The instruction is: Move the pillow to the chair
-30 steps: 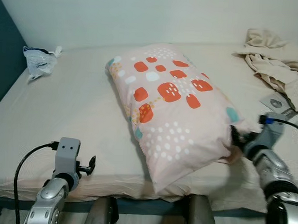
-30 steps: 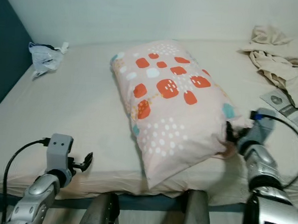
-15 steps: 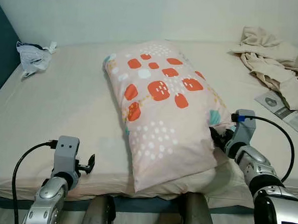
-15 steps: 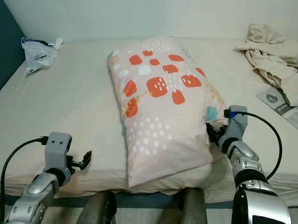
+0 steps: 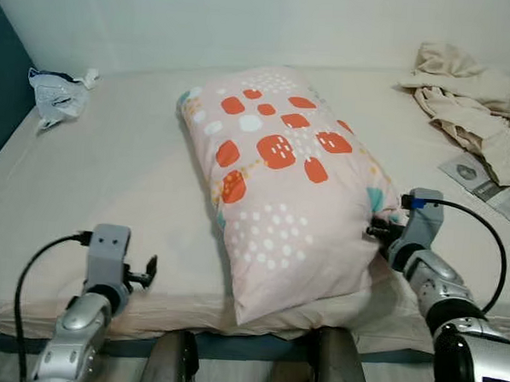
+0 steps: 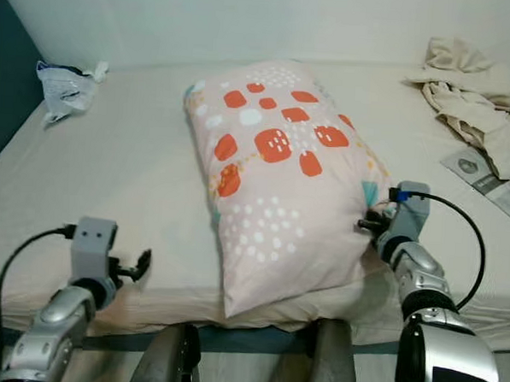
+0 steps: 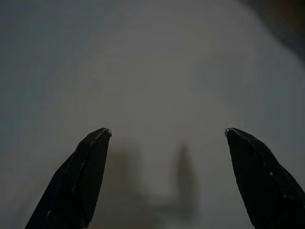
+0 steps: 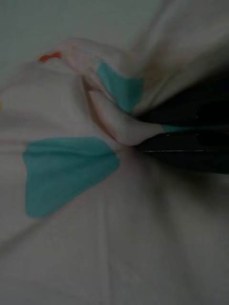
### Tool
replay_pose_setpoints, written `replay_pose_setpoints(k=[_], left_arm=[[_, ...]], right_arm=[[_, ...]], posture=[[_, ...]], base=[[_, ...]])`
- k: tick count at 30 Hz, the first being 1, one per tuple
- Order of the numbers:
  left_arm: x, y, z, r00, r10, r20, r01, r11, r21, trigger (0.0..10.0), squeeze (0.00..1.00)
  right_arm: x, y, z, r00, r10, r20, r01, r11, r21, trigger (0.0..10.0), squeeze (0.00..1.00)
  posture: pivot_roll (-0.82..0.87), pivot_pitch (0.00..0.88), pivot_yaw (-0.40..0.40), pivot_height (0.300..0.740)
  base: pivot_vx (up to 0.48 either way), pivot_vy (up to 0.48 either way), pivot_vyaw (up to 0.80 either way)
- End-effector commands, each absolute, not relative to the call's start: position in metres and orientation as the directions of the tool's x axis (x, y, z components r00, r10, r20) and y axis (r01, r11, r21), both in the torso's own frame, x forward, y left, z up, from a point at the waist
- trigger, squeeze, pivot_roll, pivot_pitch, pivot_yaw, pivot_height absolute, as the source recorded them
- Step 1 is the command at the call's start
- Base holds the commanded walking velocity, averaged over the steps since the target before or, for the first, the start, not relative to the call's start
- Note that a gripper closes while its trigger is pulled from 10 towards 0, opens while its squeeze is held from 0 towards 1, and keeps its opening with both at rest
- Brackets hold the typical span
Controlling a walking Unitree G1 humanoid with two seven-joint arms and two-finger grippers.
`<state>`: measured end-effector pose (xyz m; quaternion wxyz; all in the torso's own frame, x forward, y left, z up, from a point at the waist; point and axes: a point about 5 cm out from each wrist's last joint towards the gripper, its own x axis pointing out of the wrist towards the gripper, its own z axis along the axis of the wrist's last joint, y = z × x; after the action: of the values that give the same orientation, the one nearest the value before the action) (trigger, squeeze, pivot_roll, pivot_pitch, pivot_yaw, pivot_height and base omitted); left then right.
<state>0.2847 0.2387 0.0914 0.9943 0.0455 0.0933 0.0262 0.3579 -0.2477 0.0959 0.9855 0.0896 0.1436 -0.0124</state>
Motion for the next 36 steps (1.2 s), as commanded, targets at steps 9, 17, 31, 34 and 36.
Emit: replay_pose_setpoints(k=[9, 17, 31, 34, 36], left_arm=[[0.314, 0.271, 0.158, 0.998, 0.055, 0.005, -0.055, 0.997, 0.061, 10.0, 0.00], [0.323, 0.246, 0.169, 0.998, -0.033, 0.053, 0.032, 0.999, 0.018, 10.0, 0.00], [0.324, 0.240, 0.170, 0.996, -0.074, 0.056, 0.074, 0.997, 0.008, 10.0, 0.00], [0.323, 0.232, 0.167, 0.994, -0.093, 0.049, 0.094, 0.996, 0.001, 10.0, 0.00], [0.323, 0.230, 0.165, 0.994, -0.098, 0.046, 0.098, 0.995, -0.005, 10.0, 0.00]], right_arm=[[0.353, -0.082, 0.066, 0.871, 0.356, -0.339, -0.209, 0.892, 0.400, 0.0, 0.00], [0.345, 0.036, 0.123, 0.805, 0.579, -0.132, -0.405, 0.698, 0.591, 0.0, 0.00], [0.334, 0.082, 0.192, 0.648, 0.738, 0.188, -0.719, 0.510, 0.473, 1.4, 0.00], [0.332, 0.071, 0.158, 0.647, 0.761, 0.052, -0.719, 0.586, 0.374, 10.0, 0.00], [0.330, 0.064, 0.146, 0.644, 0.765, 0.013, -0.711, 0.593, 0.378, 10.0, 1.00]], posture=[[0.10, 0.201, 0.044, 0.581], [0.10, 0.190, 0.042, 0.581], [0.10, 0.175, 0.045, 0.581], [0.09, 0.171, 0.045, 0.581], [0.09, 0.171, 0.047, 0.581]], base=[[0.000, 0.000, 0.00], [0.000, 0.000, 0.00], [0.000, 0.000, 0.00], [0.000, 0.000, 0.00], [0.000, 0.000, 0.00]])
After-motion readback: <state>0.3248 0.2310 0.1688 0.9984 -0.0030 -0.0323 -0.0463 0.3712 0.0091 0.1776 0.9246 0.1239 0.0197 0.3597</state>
